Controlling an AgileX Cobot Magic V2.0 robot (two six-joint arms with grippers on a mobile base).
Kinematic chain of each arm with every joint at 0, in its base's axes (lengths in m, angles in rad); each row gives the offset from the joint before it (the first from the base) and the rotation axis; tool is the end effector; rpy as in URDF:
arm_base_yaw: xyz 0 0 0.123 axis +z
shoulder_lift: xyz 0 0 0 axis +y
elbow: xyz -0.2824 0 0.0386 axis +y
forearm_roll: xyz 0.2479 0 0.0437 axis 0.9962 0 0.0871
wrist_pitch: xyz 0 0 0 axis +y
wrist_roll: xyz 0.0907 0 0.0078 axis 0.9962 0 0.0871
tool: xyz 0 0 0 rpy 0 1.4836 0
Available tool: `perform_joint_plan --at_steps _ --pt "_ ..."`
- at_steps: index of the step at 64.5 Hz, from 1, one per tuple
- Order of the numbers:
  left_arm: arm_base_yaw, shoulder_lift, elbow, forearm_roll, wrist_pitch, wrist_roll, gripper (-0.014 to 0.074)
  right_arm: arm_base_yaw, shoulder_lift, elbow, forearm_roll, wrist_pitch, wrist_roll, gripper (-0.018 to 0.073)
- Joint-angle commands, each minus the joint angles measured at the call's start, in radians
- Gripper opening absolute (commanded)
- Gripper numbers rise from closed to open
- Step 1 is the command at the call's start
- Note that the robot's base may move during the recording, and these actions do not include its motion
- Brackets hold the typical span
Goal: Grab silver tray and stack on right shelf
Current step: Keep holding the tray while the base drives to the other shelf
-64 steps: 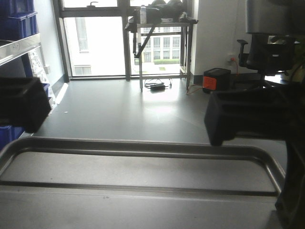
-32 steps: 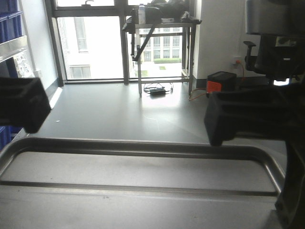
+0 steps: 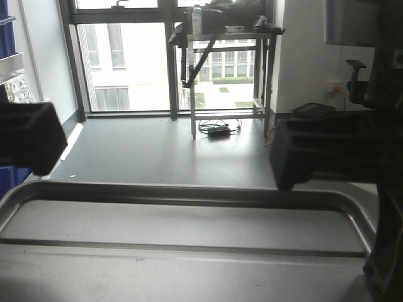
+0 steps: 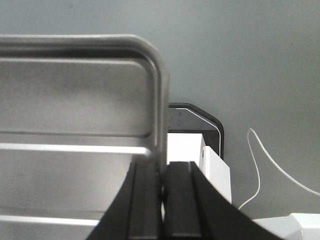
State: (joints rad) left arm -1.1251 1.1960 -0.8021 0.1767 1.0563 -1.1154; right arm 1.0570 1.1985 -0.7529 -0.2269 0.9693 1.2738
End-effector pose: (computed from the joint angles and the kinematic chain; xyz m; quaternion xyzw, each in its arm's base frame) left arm 0.0976 -0.1720 0.2572 0.0400 0.9905 -0.0578 0.1178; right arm 0.1121 0.1643 0.2461 0.0547 0.9861 0.0711 0.1398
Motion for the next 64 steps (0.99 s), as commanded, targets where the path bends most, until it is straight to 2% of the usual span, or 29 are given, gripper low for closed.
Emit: perform_joint_plan --at_steps 1,64 --pt "0.0 -0.021 -0.014 0.079 0.282 -0.006 -0.01 -0.008 -0.022 -0.015 -0.077 0.173 -0.014 0.0057" --pt "0.0 -0.021 -0.014 0.079 0.282 -0.006 -0.01 -0.008 -0.022 -0.015 -0.077 0.187 -0.014 0.0057"
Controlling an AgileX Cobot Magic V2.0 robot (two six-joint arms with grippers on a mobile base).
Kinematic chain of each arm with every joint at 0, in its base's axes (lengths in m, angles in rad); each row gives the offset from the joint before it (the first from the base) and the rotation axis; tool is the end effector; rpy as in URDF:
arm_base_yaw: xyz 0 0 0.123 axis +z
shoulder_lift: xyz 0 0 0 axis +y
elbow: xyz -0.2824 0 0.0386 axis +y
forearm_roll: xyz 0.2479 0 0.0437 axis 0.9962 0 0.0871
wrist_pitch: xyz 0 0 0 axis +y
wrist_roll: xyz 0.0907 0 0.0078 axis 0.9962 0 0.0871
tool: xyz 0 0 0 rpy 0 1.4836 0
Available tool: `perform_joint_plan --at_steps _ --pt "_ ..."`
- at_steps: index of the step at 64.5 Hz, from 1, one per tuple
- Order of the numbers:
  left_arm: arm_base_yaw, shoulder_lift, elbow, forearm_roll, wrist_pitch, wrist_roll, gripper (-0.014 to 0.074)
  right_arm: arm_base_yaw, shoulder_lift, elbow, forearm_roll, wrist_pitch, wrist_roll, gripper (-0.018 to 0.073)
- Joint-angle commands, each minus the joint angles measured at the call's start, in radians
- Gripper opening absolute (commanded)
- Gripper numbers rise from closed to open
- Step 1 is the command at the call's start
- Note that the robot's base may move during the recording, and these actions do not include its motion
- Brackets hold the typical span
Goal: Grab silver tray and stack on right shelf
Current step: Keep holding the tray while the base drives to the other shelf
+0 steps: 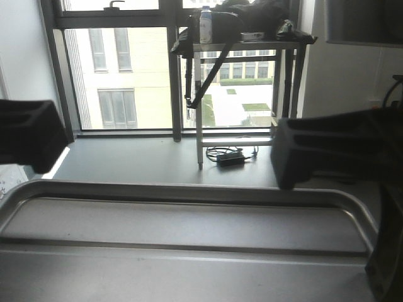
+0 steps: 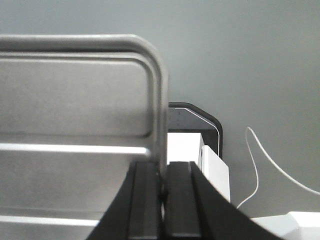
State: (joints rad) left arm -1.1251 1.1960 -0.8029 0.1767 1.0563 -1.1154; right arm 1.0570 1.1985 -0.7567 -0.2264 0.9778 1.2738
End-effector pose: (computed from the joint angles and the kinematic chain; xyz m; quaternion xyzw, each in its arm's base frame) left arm 0.0977 -0.1721 0.2574 0.0400 0.9905 -0.0581 0.1180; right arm 0.1121 0.1641 0.2469 0.0555 0.9863 0.0689 0.1390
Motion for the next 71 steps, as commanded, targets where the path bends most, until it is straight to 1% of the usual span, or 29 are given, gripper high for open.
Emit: perform_joint_plan --at_steps 1,71 --pt "0.0 -0.021 -0.014 0.079 0.282 -0.006 -0.01 -0.008 -0.022 -0.011 -0.077 0.179 -0.014 0.0057" --pt "0.0 -0.021 -0.014 0.079 0.282 -0.006 -0.01 -0.008 -0.022 -0.011 -0.077 0.179 -0.014 0.0057"
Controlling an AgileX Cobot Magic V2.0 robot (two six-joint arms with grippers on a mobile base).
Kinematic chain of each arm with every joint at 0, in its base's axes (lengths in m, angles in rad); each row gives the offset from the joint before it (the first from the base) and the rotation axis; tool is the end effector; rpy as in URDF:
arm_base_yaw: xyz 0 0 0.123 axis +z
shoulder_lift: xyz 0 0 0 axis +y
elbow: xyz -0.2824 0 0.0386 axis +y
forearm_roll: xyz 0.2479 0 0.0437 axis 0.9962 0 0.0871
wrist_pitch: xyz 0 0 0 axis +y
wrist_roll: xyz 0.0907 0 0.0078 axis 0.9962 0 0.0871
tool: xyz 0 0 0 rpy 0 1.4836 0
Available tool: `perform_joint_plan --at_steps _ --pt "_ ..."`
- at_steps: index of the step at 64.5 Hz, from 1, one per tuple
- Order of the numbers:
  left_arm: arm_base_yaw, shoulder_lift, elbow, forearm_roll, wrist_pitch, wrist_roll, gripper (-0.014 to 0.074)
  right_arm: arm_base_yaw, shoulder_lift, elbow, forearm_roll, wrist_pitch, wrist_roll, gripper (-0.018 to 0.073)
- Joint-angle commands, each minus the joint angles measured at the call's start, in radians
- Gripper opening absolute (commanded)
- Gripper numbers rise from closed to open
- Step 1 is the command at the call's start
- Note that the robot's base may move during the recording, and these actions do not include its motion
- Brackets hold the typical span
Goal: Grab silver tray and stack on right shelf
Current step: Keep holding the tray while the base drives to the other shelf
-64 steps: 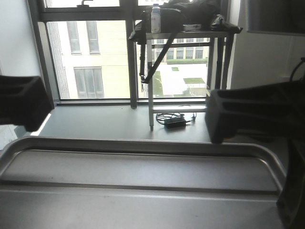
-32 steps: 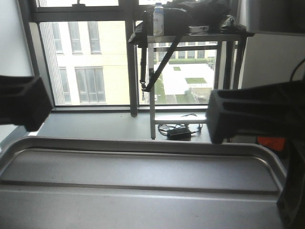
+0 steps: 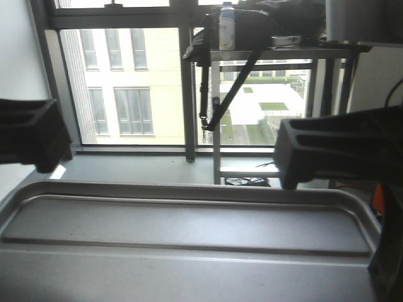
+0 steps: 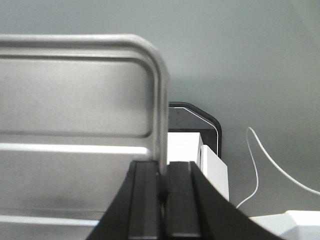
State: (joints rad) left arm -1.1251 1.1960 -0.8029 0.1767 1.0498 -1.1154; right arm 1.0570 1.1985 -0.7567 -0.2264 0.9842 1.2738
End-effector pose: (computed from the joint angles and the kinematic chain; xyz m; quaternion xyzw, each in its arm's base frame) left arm 0.0979 -0.1726 0.2575 0.0403 0.9902 -0.0611 0.1193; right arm 0.1119 0.1636 0.2468 0.0559 0.9867 0.0660 0.1379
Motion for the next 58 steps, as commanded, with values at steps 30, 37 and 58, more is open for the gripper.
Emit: perform_joint_plan --at_steps 30,37,58 --pt "0.0 -0.021 -0.014 0.079 0.289 -0.006 -0.01 -0.008 -0.022 -0.011 -0.077 0.178 -0.014 0.0057" --pt "0.0 -0.021 -0.014 0.079 0.289 -0.006 -0.01 -0.008 -0.022 -0.011 -0.077 0.183 -0.014 0.0057" --pt "0.0 -0.021 -0.014 0.079 0.289 -0.006 -0.01 -0.008 -0.022 -0.011 -0.077 0.265 -0.014 0.0057"
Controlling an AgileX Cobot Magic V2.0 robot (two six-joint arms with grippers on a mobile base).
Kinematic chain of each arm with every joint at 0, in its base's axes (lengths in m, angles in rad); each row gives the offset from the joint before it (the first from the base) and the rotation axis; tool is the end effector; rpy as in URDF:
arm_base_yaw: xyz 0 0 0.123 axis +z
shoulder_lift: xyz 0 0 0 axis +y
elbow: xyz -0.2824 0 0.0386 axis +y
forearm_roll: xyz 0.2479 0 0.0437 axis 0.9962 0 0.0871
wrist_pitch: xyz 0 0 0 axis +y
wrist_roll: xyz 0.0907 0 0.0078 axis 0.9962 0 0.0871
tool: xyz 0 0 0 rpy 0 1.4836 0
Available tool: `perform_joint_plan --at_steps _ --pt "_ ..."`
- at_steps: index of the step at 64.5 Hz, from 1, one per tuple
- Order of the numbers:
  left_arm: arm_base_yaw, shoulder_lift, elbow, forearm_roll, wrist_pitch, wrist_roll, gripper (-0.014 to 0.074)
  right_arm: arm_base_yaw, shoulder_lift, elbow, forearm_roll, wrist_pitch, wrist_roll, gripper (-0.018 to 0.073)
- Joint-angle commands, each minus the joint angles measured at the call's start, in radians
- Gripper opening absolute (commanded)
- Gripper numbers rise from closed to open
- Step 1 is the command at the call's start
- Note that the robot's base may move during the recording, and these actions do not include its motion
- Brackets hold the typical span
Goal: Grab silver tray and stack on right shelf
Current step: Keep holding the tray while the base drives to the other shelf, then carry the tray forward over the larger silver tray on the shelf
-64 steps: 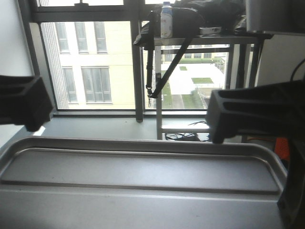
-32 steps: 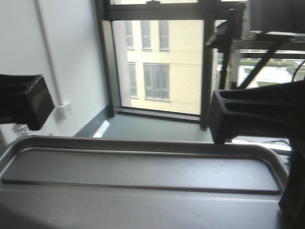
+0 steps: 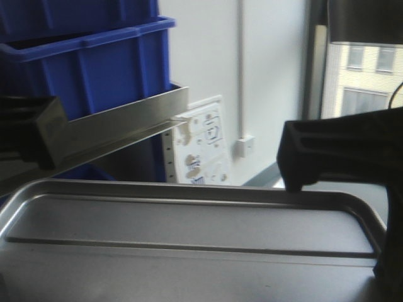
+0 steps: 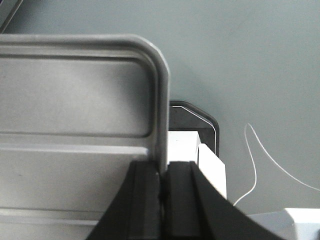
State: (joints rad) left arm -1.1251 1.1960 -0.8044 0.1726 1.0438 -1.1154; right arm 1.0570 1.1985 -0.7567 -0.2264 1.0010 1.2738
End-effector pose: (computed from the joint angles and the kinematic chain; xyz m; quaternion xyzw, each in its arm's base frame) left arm 0.0978 -0.1734 0.2580 0.0396 0.9899 -0.0653 0.1192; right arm 0.1113 0.1622 0.2465 0.0568 0.9875 0.0582 0.1350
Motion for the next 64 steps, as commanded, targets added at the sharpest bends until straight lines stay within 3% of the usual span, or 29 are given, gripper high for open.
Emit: perform_joint_plan --at_steps 1,64 --pt "0.0 -0.021 -0.012 0.083 0.295 -0.006 -0.01 -0.008 -0.022 -0.011 -0.077 0.254 -0.014 0.0057" --pt "0.0 -0.021 -0.012 0.083 0.295 -0.006 -0.01 -0.008 -0.022 -0.011 -0.077 0.3 -0.014 0.0057"
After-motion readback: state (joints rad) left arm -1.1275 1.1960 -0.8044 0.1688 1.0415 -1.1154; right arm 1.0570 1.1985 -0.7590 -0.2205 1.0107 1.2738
